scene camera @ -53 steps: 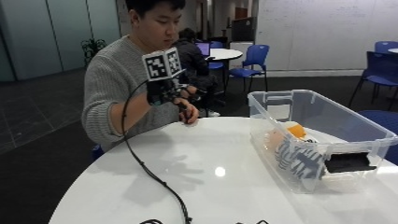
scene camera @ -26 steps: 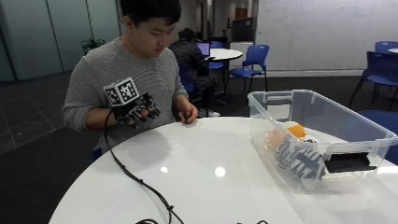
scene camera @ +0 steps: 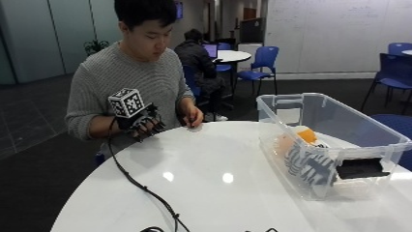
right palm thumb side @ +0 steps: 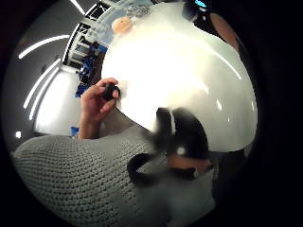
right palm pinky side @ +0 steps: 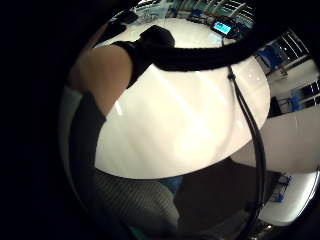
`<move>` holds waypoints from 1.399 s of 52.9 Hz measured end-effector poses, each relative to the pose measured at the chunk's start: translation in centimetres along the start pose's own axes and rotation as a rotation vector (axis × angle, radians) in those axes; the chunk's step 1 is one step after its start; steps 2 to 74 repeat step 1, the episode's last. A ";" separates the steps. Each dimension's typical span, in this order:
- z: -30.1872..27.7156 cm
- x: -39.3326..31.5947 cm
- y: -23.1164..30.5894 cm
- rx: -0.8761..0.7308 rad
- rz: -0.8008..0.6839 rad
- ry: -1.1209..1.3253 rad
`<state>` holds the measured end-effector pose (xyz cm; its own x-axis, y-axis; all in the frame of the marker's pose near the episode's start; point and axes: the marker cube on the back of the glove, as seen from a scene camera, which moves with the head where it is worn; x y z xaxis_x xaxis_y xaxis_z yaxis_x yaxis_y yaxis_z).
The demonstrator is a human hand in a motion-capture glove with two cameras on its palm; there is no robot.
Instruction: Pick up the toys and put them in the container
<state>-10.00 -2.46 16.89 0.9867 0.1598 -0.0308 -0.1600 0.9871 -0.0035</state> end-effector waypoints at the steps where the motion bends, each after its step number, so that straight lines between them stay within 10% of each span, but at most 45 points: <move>1: 0.0 0.0 0.0 -0.002 -0.001 0.001; 74: 0.0 0.0 0.0 -0.002 -0.001 0.001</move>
